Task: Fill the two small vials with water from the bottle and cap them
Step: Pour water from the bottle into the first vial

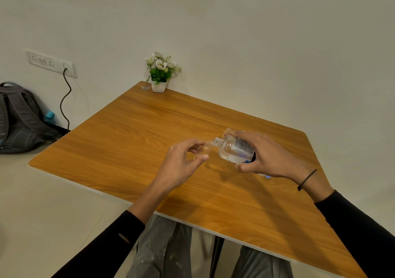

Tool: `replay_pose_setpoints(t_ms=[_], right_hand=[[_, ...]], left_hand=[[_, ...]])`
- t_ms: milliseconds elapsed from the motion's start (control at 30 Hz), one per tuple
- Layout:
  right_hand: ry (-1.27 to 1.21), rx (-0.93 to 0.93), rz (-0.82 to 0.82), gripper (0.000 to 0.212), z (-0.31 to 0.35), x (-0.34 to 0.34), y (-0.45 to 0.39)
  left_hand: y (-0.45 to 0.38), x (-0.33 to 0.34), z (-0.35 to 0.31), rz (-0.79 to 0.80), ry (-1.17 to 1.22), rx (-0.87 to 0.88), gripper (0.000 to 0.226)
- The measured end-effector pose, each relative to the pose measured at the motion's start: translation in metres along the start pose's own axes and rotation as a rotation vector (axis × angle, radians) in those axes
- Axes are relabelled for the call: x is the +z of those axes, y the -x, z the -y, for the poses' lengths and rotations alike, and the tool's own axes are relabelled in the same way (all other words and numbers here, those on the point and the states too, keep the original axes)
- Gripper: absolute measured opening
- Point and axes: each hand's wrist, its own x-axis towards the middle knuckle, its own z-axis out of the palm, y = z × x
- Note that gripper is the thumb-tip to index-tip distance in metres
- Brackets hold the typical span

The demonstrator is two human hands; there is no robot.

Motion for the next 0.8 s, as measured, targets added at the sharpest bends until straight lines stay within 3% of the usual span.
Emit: replay_pose_setpoints(t_ms=[800], right_hand=[[-0.013,-0.010,-0.014,0.087,0.0011,-0.0061,0.0011]], left_hand=[[-0.0032,0.0020,-0.0012,-0.008,-0.003,0.012,0.039]])
